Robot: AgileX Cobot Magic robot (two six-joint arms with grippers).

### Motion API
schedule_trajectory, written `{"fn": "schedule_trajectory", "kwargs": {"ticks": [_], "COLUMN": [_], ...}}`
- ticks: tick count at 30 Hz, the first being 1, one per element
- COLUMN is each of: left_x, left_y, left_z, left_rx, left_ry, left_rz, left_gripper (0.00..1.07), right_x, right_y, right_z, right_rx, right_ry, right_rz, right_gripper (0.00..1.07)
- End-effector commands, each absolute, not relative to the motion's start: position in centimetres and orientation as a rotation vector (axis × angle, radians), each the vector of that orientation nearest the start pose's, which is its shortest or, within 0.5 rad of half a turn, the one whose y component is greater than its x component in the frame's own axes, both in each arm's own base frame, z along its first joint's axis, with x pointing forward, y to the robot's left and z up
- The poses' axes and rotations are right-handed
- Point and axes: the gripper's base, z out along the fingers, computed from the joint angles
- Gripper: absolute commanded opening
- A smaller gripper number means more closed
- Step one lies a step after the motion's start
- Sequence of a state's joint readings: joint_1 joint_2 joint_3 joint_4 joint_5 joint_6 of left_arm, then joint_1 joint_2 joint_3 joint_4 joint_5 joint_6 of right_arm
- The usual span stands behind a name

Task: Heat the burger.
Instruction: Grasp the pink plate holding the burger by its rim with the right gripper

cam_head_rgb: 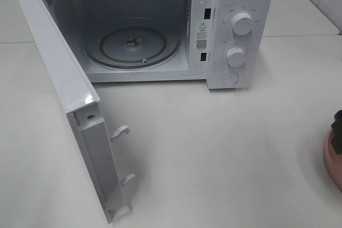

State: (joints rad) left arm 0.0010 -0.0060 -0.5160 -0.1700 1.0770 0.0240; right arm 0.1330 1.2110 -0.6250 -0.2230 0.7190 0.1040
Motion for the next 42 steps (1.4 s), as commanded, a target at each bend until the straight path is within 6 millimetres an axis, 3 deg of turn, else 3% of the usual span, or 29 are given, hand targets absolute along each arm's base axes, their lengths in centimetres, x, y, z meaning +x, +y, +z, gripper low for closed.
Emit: {"fn": "schedule_trajectory", "kwargs": {"ticks": [1,26,42], "left_x": [-1.1,-1.1,-1.1], "left_y": [-1.4,-1.4,-1.4], "left_z": [28.2,28.2,28.2], "left_rx": [0.033,0.033,0.033], "left_ry": [2.005,2.005,2.005], "left_rz": [-0.186,-0.186,-0.186], "left_gripper": [1.0,1.0,1.0], "right_x": [20.5,23.5,24.0], "right_y": [1.4,2.0,1.9], "right_z": [20.2,12.7,10.6], "right_rx": [-0.239,-0.237,-0.246], "right_ry": [2.774,2.936,2.973], "right_rz": [-0.176,-0.156,-0.175], "right_gripper": [0.85,0.8,0.73]}}
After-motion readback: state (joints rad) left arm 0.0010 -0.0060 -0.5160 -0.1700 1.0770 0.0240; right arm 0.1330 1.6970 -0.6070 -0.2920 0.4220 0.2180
